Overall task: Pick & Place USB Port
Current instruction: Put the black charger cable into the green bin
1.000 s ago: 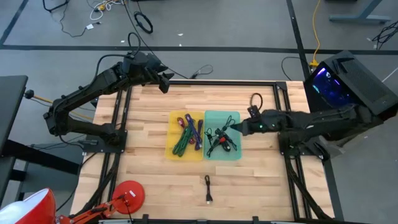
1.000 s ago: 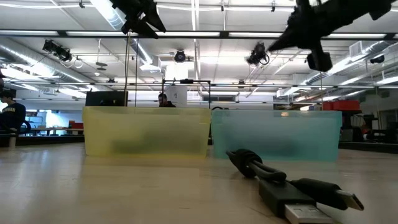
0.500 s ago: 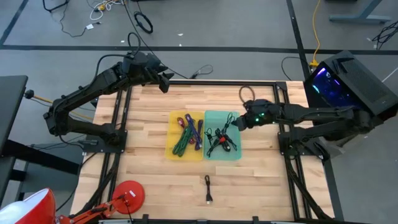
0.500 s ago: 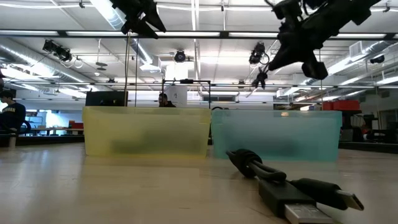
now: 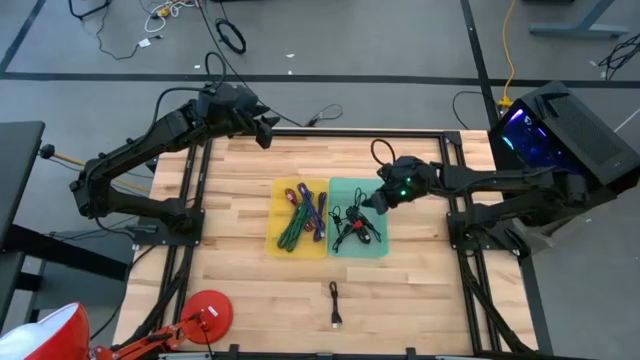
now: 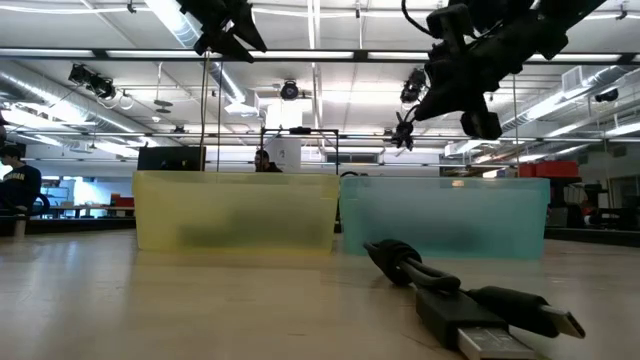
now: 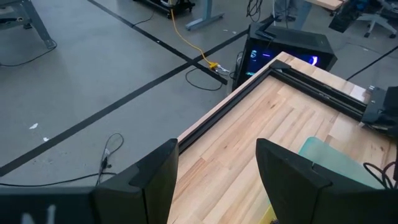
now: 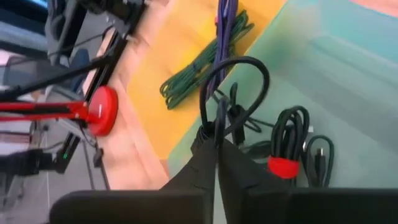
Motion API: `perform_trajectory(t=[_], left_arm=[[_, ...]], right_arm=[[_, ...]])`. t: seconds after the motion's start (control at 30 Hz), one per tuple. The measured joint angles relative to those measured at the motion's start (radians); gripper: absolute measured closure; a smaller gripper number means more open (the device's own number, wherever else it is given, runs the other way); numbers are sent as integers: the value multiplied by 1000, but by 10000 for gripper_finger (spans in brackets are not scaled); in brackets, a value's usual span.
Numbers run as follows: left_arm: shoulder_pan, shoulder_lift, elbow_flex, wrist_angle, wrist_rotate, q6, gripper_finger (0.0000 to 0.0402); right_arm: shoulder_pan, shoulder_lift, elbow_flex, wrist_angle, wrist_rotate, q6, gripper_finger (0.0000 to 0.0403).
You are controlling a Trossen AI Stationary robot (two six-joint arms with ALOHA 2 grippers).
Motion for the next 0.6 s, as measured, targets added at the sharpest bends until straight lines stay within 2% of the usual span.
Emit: perform_trajectory(t=[0.17,0.37,0.6], left_arm=[[0,0,0,0,0,0,181],[0,0,0,0,-1,0,181],[0,0,0,0,-4,2,181]], right_arm=[[-15,0,0,-22,-19,-16,353],[-23,0,0,-22,-24,-36,293],[0,0,0,26,-143,27,239]])
